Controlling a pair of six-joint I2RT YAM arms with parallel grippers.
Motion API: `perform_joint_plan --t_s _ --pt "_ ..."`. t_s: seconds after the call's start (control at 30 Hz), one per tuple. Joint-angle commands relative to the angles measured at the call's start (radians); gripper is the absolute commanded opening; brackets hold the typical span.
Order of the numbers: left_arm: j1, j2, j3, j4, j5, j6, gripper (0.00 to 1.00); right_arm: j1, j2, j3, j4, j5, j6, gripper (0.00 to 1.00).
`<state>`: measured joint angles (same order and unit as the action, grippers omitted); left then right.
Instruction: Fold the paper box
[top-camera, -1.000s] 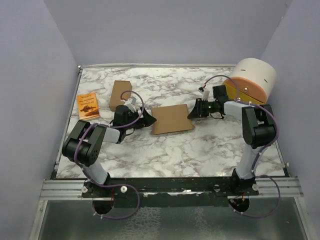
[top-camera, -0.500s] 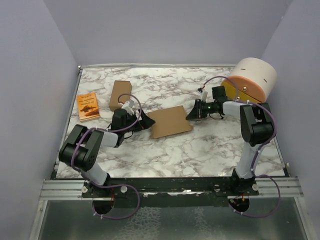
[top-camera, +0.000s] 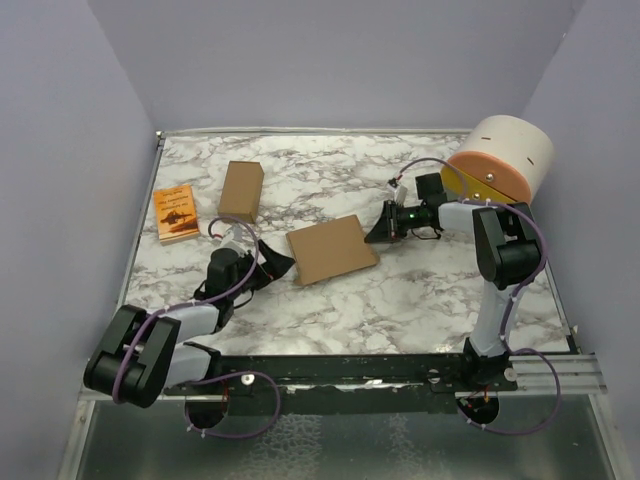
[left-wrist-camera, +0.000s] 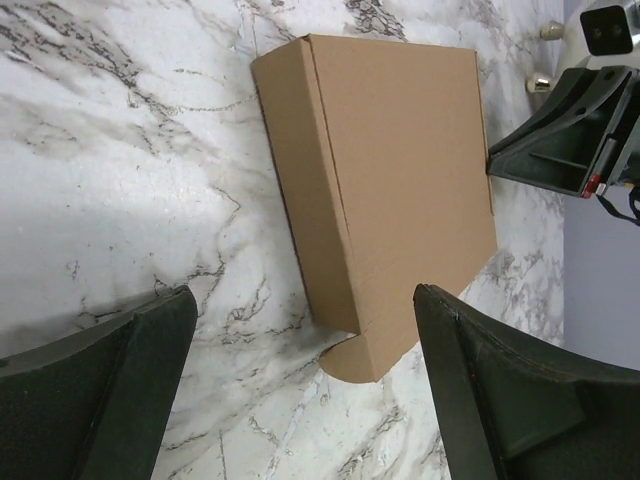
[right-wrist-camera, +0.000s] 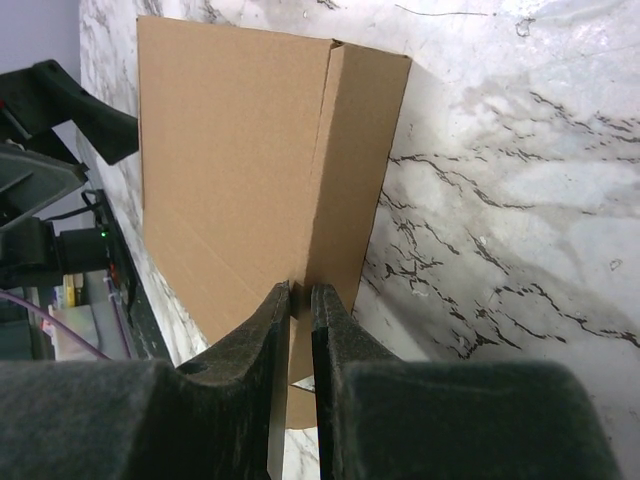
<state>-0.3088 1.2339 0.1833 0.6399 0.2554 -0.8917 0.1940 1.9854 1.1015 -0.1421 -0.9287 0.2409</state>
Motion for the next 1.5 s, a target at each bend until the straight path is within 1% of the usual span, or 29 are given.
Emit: perform_joint_plan --t_s 0.0,0.23,0.37,0.57,0.73,0.8,0.87,0.97,1.03,1.1,1.17,1.23,1.27,1.33,1.47 --pt "-0.001 0.035 -0.021 0.120 -0.017 -0.094 0.93 -0.037 0.045 -0.017 -0.014 0.048 0.010 0.12" --pt "-0.033 0.154 -0.012 0.278 -0.011 -0.141 0.93 -0.066 0.067 -0.018 -0.019 0.026 0.011 0.12" --pt "-0.058 0.200 0.009 0.331 -0.011 -0.148 0.93 -0.070 0.076 -0.017 -0.020 0.015 0.012 0.12" --pt "-0.106 0.278 0.063 0.353 -0.034 -0.156 0.93 -0.074 0.084 -0.016 -0.022 0.010 0.012 0.12" --pt "-0.136 0.360 0.063 0.439 -0.083 -0.211 0.93 -0.077 0.086 -0.016 -0.025 0.015 0.007 0.12" --pt "-0.149 0.395 0.063 0.490 -0.093 -0.236 0.87 -0.077 0.090 -0.014 -0.029 0.018 0.001 0.12" --pt "-0.158 0.426 0.066 0.544 -0.099 -0.262 0.80 -0.077 0.094 -0.014 -0.031 0.016 -0.001 0.12" --pt "-0.170 0.456 0.071 0.590 -0.119 -0.285 0.71 -0.077 0.095 -0.012 -0.034 0.012 -0.009 0.14" --pt "-0.175 0.455 0.070 0.583 -0.136 -0.291 0.66 -0.077 0.093 -0.011 -0.037 0.008 -0.018 0.16" --pt "-0.179 0.443 0.071 0.559 -0.148 -0.288 0.56 -0.077 0.091 -0.010 -0.041 0.003 -0.027 0.19" --pt "-0.179 0.430 0.071 0.538 -0.157 -0.289 0.50 -0.077 0.087 -0.006 -0.046 -0.011 -0.037 0.22" --pt "-0.180 0.418 0.070 0.527 -0.164 -0.289 0.43 -0.076 0.077 -0.002 -0.050 -0.030 -0.047 0.24" --pt "-0.180 0.414 0.068 0.522 -0.166 -0.289 0.41 -0.077 0.070 -0.002 -0.050 -0.038 -0.053 0.26" --pt "-0.180 0.406 0.067 0.516 -0.170 -0.291 0.34 -0.076 0.052 -0.003 -0.048 -0.056 -0.062 0.30" --pt "-0.179 0.385 0.059 0.509 -0.174 -0.299 0.24 -0.076 0.001 0.010 -0.072 -0.076 -0.104 0.40"
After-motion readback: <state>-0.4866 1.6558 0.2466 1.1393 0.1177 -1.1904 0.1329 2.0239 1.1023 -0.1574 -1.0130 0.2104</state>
